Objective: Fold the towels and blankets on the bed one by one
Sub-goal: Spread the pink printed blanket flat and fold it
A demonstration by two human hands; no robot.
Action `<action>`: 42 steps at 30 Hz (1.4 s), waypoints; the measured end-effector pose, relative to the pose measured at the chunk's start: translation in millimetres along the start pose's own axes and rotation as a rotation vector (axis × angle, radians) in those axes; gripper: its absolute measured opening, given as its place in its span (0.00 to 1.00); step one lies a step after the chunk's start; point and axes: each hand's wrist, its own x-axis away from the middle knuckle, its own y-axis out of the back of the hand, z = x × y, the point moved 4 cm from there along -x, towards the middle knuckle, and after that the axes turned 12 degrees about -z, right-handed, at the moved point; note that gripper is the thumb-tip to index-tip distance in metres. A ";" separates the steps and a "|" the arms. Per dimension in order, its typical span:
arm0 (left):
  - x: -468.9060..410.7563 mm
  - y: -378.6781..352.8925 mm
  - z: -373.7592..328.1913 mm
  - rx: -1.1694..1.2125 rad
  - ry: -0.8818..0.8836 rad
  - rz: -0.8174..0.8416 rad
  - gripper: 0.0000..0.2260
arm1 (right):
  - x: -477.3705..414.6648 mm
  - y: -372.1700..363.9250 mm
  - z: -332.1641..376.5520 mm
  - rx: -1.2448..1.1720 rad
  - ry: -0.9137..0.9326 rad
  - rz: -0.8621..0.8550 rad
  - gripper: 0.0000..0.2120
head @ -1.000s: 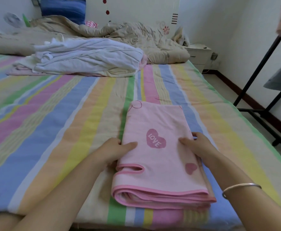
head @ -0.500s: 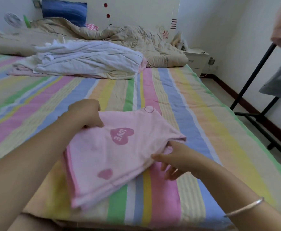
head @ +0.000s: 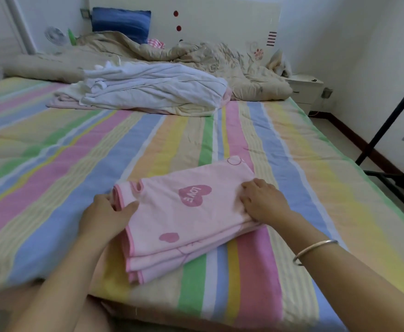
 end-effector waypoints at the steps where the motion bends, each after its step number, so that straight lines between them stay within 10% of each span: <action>1: 2.4 1.2 2.6 0.061 0.047 0.045 0.27 | 0.3 -1.6 0.8 -0.036 -0.045 0.025 0.23; 8: 37.8 -4.6 4.3 0.362 0.229 0.267 0.23 | -6.0 2.5 -8.4 -0.106 -0.381 0.120 0.33; 16: 51.6 -22.6 -10.9 0.547 0.190 0.059 0.35 | -19.1 6.0 37.4 0.034 -0.107 -0.121 0.20; 23: 31.1 16.6 -1.6 0.585 0.130 0.028 0.17 | 1.1 37.9 101.5 -0.096 -0.044 -0.182 0.15; 42: -40.8 276.4 222.0 0.605 0.134 -0.177 0.21 | 87.3 71.4 484.6 -0.566 0.193 -0.052 0.18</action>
